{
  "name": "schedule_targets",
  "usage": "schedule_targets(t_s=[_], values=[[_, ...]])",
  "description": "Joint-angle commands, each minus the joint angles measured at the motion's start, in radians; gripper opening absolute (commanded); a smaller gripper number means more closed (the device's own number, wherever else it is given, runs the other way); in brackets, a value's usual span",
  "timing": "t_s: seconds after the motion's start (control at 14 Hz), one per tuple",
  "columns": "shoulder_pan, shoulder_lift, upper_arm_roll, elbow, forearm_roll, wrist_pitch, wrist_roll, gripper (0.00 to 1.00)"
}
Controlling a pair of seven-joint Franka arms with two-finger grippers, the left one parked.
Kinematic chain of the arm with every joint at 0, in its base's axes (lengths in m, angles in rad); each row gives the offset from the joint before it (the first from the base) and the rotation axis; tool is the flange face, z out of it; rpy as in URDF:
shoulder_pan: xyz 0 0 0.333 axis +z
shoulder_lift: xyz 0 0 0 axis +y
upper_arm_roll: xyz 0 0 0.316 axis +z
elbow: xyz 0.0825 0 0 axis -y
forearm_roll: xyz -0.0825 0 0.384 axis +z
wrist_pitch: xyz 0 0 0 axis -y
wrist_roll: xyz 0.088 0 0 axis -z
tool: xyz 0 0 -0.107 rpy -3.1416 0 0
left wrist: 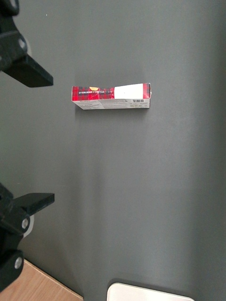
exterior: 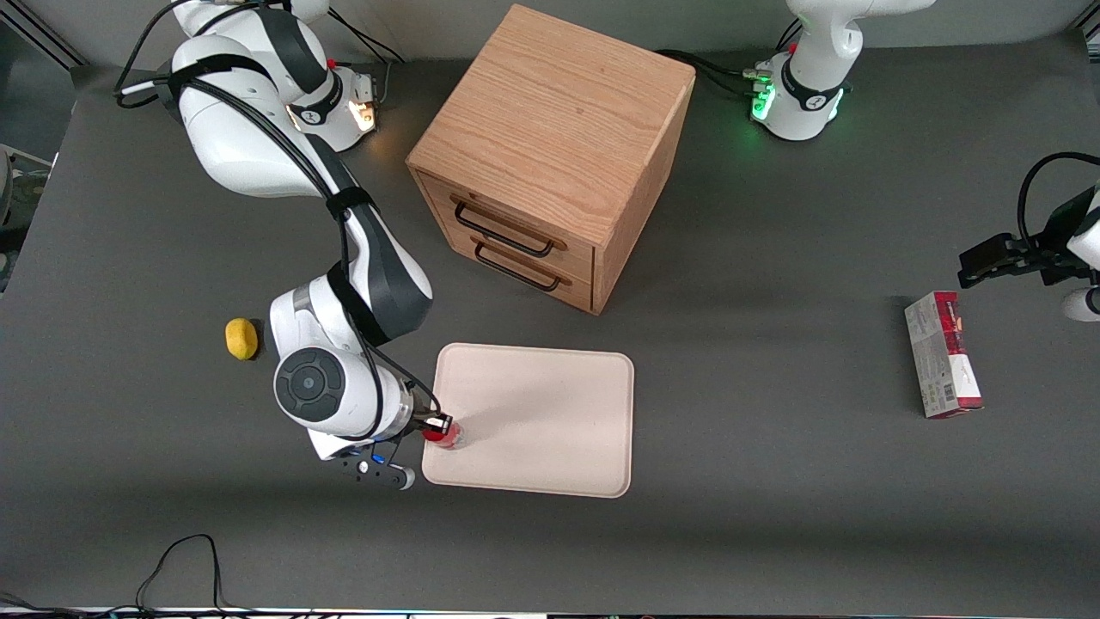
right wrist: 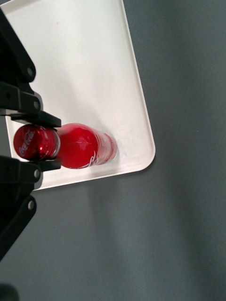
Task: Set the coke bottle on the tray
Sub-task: 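Set the red bottle upright on the tray and open the right gripper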
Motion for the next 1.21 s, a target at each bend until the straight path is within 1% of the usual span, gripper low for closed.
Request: schedule_targets(t_s=[0.0, 0.57, 0.71, 0.79, 0.86, 0.93, 1.14], values=[[0.007, 0.022, -0.005, 0.053, 0.001, 0.0, 0.025, 1.0], [0.004, -0.002, -0.008, 0.048, 0.002, -0.023, 0.025, 1.0], [-0.005, -0.057, -0.008, 0.038, 0.007, -0.078, 0.01, 1.0], [-0.007, -0.108, -0.01, 0.003, 0.005, -0.149, -0.009, 1.0], [-0.022, -0.171, -0.01, -0.06, 0.005, -0.212, -0.068, 1.0], [-0.054, -0.265, -0.01, -0.162, 0.014, -0.225, -0.137, 1.0], [-0.124, -0.578, -0.013, -0.556, 0.024, -0.163, -0.307, 1.0]])
